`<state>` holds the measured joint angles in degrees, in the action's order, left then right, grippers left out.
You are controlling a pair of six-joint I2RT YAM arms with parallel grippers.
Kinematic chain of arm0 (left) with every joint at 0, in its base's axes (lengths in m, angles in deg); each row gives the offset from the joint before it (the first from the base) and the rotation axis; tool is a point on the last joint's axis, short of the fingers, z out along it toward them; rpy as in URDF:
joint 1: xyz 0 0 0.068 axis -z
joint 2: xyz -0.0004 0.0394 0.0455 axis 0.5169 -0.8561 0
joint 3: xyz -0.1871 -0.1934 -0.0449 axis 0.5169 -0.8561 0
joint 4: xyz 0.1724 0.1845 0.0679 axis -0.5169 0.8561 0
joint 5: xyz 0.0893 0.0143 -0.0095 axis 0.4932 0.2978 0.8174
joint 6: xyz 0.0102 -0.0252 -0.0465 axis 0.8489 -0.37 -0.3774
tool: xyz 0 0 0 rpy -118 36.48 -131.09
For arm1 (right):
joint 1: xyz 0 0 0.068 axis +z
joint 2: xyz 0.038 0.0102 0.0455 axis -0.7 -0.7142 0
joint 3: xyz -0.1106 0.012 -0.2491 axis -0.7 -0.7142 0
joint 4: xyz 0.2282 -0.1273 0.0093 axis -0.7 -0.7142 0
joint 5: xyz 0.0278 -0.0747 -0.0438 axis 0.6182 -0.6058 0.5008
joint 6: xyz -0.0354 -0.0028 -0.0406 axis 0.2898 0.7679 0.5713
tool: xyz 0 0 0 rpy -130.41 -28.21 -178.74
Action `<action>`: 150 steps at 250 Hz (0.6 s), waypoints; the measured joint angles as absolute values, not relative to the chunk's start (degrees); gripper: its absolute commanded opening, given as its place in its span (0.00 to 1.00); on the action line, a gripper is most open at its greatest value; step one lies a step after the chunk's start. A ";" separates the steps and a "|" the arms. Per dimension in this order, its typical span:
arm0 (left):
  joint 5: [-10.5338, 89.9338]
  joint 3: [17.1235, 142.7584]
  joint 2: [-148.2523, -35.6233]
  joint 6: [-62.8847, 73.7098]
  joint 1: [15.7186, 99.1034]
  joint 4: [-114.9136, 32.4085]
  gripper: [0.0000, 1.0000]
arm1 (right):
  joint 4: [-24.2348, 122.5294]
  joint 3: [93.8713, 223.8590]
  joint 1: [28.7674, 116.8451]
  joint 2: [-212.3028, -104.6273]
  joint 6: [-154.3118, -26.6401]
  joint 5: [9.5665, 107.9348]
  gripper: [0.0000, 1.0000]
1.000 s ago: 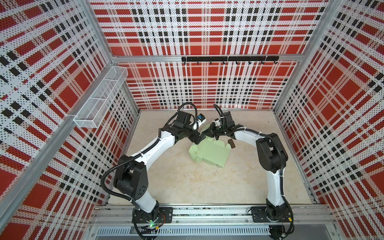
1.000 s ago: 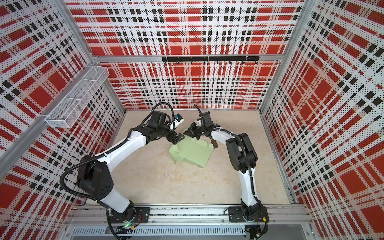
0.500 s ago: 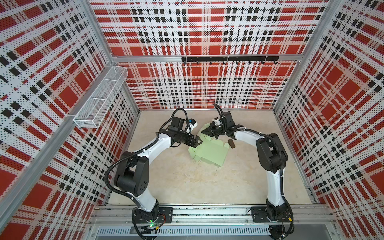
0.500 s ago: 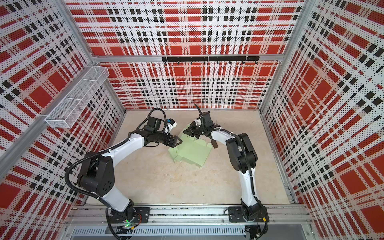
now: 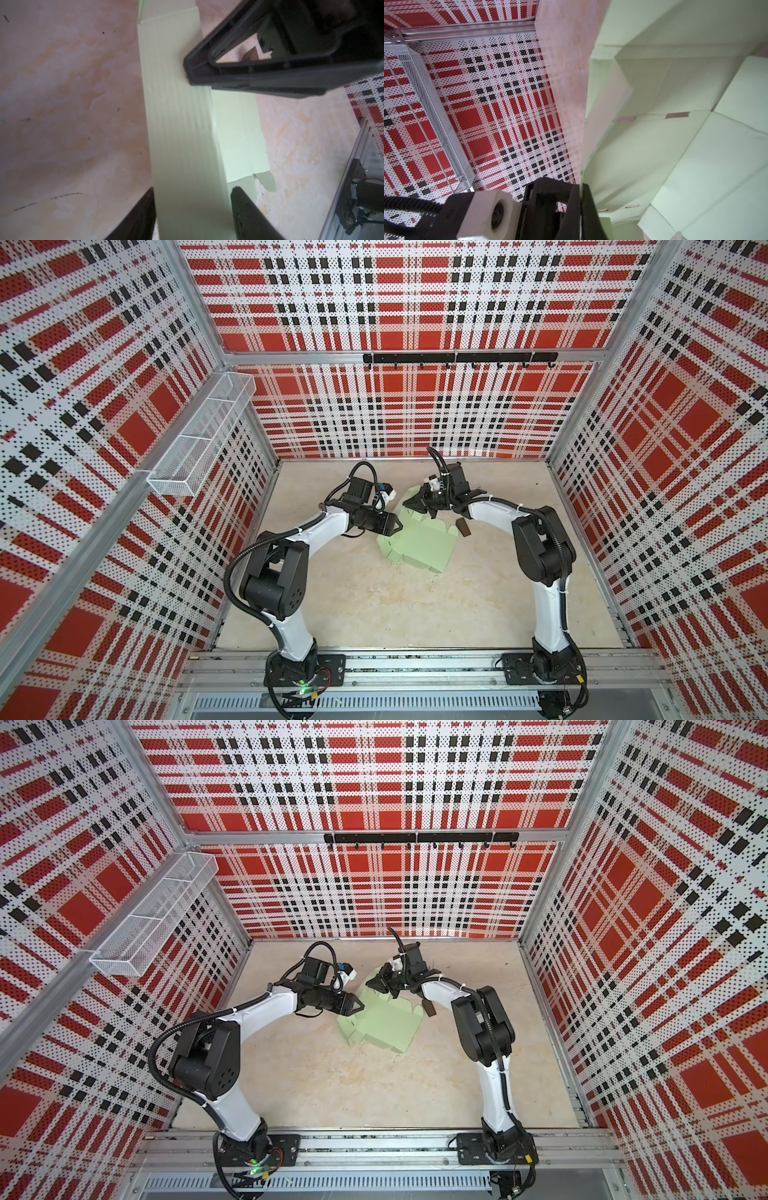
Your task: Fold the paper box
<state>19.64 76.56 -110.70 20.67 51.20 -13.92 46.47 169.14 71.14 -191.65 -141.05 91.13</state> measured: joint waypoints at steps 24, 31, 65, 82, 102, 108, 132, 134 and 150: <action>19.97 76.56 -110.70 20.63 51.22 -14.12 0.53 | 46.49 169.14 71.12 -191.65 -140.89 91.11 0.16; 20.08 76.56 -110.70 20.63 51.20 -14.14 0.53 | 46.63 169.14 71.12 -191.65 -141.02 91.09 0.21; 20.67 76.56 -110.68 20.61 51.13 -14.97 0.48 | 48.72 167.87 70.95 -190.39 -140.72 90.91 0.53; 20.89 76.52 -110.68 20.63 51.09 -15.45 0.46 | 50.14 166.23 70.71 -188.59 -139.82 90.65 0.57; 21.13 76.41 -110.68 20.70 51.07 -15.91 0.41 | 52.13 164.40 70.64 -186.01 -138.60 90.59 0.57; 21.24 76.39 -110.68 20.65 51.04 -16.02 0.39 | 53.01 163.72 70.64 -185.14 -138.05 90.52 0.57; 21.76 76.34 -110.68 20.83 51.04 -16.13 0.34 | 57.25 159.57 70.64 -181.01 -135.15 89.97 0.53; 21.78 76.32 -110.68 20.92 51.04 -16.13 0.34 | 57.68 159.17 70.64 -180.68 -135.06 89.95 0.53; 22.24 76.32 -110.68 20.98 51.04 -16.17 0.32 | 60.13 155.72 70.64 -177.75 -131.87 89.41 0.51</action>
